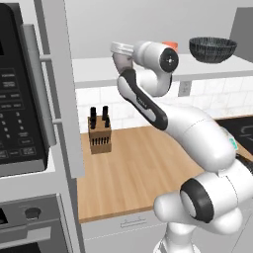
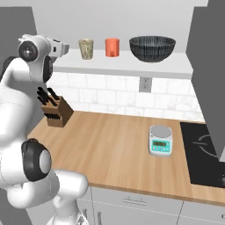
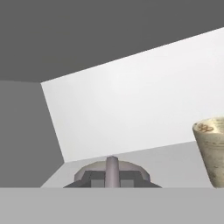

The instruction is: Gather all objects into one cabinet and sort the glasses and bowls to opposite sides.

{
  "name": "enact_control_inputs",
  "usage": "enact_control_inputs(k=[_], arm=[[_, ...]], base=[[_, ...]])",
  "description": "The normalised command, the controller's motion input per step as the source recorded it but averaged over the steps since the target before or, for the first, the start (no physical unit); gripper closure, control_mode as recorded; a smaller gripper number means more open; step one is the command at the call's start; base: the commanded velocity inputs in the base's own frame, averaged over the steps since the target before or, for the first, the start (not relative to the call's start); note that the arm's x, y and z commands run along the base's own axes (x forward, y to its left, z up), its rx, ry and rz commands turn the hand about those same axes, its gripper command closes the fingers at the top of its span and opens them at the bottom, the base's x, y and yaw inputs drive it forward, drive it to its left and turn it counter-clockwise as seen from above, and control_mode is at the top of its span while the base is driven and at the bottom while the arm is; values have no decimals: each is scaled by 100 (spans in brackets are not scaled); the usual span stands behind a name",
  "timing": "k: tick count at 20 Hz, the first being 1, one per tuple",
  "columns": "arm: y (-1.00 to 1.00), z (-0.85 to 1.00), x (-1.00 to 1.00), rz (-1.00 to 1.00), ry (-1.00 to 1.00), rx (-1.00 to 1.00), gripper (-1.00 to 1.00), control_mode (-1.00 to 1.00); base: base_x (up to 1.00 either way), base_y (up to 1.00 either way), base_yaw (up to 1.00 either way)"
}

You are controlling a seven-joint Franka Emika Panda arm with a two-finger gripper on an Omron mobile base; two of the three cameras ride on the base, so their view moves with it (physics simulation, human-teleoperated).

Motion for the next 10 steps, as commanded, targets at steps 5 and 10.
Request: enact_control_inputs(k=[5,10], arm=[[0,12,36,0,17,-1,100,-100],[4,3,43,0,10,-6,100,-100]], base=[[0,0,0],[0,0,0]])
